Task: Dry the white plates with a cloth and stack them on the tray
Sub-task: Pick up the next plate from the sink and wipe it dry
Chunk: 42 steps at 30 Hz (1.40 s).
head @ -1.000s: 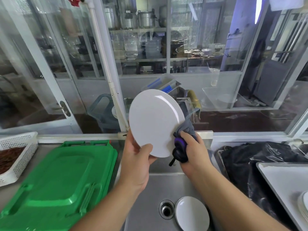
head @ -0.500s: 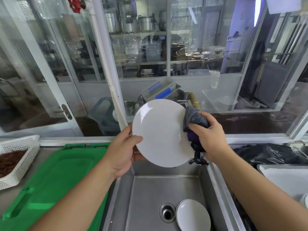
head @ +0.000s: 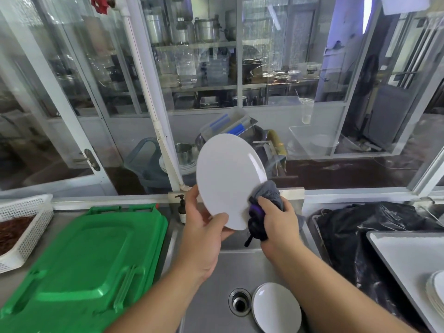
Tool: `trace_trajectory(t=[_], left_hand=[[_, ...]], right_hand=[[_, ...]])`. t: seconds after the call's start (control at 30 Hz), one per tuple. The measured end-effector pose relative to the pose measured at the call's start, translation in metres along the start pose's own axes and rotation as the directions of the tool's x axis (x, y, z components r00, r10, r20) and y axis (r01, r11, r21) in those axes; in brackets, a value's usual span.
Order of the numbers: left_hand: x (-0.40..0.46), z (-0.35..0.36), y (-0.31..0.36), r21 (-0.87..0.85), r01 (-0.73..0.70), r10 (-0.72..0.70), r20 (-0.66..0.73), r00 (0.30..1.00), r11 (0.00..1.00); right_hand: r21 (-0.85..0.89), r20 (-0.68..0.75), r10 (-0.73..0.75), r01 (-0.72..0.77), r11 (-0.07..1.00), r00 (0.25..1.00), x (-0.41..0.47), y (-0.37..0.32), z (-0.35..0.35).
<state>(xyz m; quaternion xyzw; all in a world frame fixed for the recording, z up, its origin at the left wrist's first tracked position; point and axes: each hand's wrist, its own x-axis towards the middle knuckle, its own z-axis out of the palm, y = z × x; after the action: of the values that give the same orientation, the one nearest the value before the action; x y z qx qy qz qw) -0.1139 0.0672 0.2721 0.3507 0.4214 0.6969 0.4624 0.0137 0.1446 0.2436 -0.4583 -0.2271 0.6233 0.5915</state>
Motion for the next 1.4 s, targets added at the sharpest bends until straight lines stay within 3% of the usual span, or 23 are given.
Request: trace_trajectory(t=[0.13, 0.3, 0.47, 0.63, 0.73, 0.83, 0.9, 0.97, 1.03, 1.13, 1.27, 1.4], left_hand=[[0.0, -0.004, 0.014, 0.015, 0.119, -0.119, 0.051, 0.992, 0.993], [0.016, -0.018, 0.049, 0.011, 0.281, -0.281, 0.005, 0.96, 0.96], [0.017, -0.024, 0.058, 0.042, 0.258, -0.259, 0.005, 0.966, 0.965], [0.011, -0.016, 0.046, 0.027, 0.174, -0.173, -0.02, 0.985, 0.984], [0.011, -0.011, 0.036, 0.039, 0.107, -0.105, -0.054, 0.993, 0.994], [0.013, -0.01, 0.025, 0.088, 0.053, -0.046, -0.079, 0.996, 0.995], [0.012, -0.01, 0.02, 0.131, 0.028, -0.019, -0.068, 0.998, 0.991], [0.012, -0.009, 0.017, 0.182, 0.012, -0.001, -0.061, 0.998, 0.983], [0.012, -0.01, 0.016, 0.242, 0.006, 0.011, -0.069, 0.998, 0.97], [0.011, -0.012, 0.014, 0.363, -0.029, 0.042, -0.029, 0.999, 0.931], [0.002, -0.011, 0.018, 0.564, -0.216, 0.169, 0.136, 0.976, 0.797], [-0.002, -0.018, 0.016, 0.7, -0.308, 0.17, 0.261, 0.95, 0.645]], right_hand=[[-0.108, 0.022, -0.056, 0.058, 0.992, 0.998, 0.007, -0.011, -0.004], [-0.231, 0.091, -0.165, 0.182, 0.956, 0.982, 0.016, -0.04, -0.006], [-0.357, 0.234, -0.231, 0.305, 0.883, 0.944, 0.013, -0.068, -0.005], [-0.452, 0.228, -0.23, 0.312, 0.835, 0.946, 0.002, -0.062, -0.005], [-0.687, 0.236, -0.312, 0.386, 0.616, 0.92, -0.009, -0.044, -0.006], [-0.881, 0.314, -0.343, 0.406, 0.243, 0.885, -0.017, -0.029, -0.003], [-0.907, 0.39, -0.311, 0.42, 0.033, 0.867, -0.026, -0.021, 0.0], [-0.893, 0.441, -0.269, 0.449, -0.035, 0.856, -0.032, -0.017, 0.002], [-0.875, 0.473, -0.23, 0.484, -0.009, 0.851, -0.036, -0.017, 0.003], [-0.812, 0.532, -0.21, 0.565, 0.148, 0.82, -0.037, -0.021, 0.009], [-0.687, 0.507, -0.222, 0.546, 0.479, 0.833, -0.037, -0.035, 0.022], [-0.437, 0.404, -0.137, 0.322, 0.84, 0.904, -0.031, -0.058, 0.034]])
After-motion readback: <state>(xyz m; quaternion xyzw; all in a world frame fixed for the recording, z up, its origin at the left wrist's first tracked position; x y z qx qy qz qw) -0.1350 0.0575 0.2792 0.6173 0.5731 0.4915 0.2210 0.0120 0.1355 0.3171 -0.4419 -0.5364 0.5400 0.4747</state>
